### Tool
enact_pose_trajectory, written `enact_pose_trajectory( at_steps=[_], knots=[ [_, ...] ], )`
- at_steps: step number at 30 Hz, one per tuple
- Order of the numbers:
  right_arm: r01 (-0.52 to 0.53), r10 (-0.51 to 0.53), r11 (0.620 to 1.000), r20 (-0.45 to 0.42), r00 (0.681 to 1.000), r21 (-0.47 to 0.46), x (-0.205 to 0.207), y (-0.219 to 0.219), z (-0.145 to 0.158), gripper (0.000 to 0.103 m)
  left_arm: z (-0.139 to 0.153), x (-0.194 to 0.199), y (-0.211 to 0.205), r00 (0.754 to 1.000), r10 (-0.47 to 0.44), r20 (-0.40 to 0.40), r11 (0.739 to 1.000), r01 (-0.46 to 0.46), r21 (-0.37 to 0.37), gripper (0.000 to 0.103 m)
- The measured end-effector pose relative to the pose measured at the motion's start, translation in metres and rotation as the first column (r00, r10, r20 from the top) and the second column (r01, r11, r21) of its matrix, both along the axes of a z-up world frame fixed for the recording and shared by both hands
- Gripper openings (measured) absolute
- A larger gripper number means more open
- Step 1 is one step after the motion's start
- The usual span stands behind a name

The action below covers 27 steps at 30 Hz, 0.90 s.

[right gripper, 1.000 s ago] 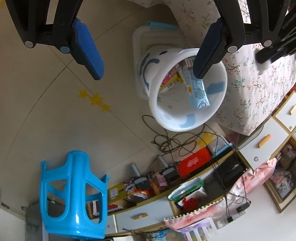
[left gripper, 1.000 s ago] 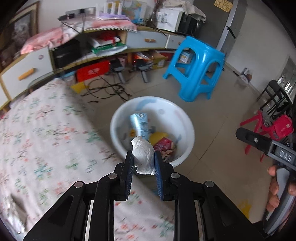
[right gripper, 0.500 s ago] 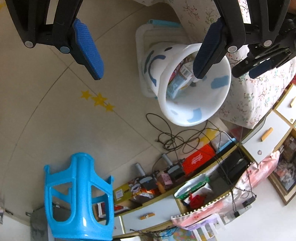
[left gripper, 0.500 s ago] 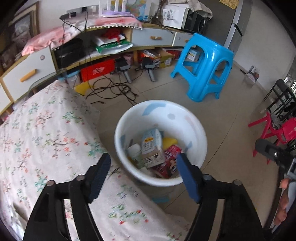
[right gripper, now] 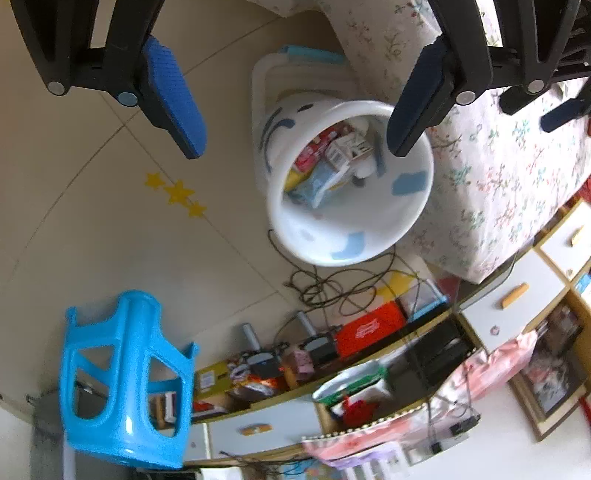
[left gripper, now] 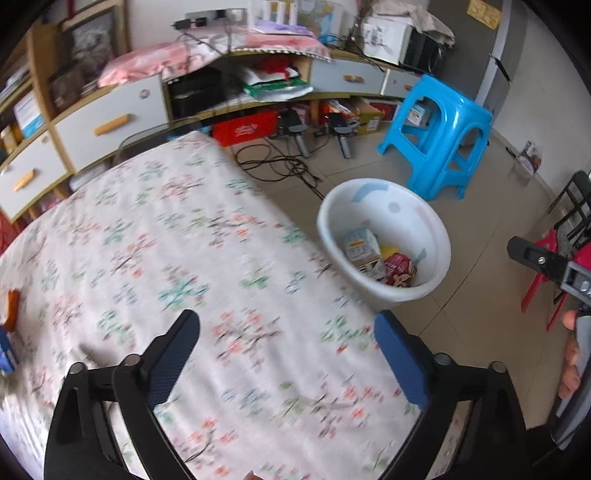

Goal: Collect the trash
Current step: 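Move both open tools back over the table toward the white wrapper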

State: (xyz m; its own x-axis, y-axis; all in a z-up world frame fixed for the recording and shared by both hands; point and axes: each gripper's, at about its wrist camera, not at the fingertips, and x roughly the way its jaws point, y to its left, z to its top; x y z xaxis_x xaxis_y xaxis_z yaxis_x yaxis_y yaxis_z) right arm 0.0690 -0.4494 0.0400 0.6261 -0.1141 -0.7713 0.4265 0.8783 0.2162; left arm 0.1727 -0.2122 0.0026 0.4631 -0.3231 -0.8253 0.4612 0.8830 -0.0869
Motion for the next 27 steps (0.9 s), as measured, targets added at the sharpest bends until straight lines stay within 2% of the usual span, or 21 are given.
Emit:
enact_pose_trajectory(
  at_steps=[8,16,21,27],
  knots=[
    [-0.116,0.114,0.991,-0.037,0.993,-0.063,0.012,0.050,-0.003,0.088,0.006,-0.011,0.077,0.995,0.101,0.006,0.995,-0.101,-0.001,0.103],
    [-0.236,0.231,0.971,-0.081,0.970,-0.050,0.029,0.101,-0.018,0.089,-0.005,-0.017,0.164,0.974,0.227,-0.021,0.974,-0.227,0.003,0.103],
    [-0.280,0.274,0.959,-0.117,0.955,-0.039,0.037,0.125,-0.028,0.089,-0.025,-0.015,0.196,0.961,0.273,-0.043,0.962,-0.272,0.020,0.103],
    [-0.321,0.307,0.945,-0.169,0.936,-0.062,0.046,0.152,-0.042,0.089,-0.052,-0.001,0.202,0.966,0.247,-0.079,0.969,-0.245,0.039,0.103]
  ],
)
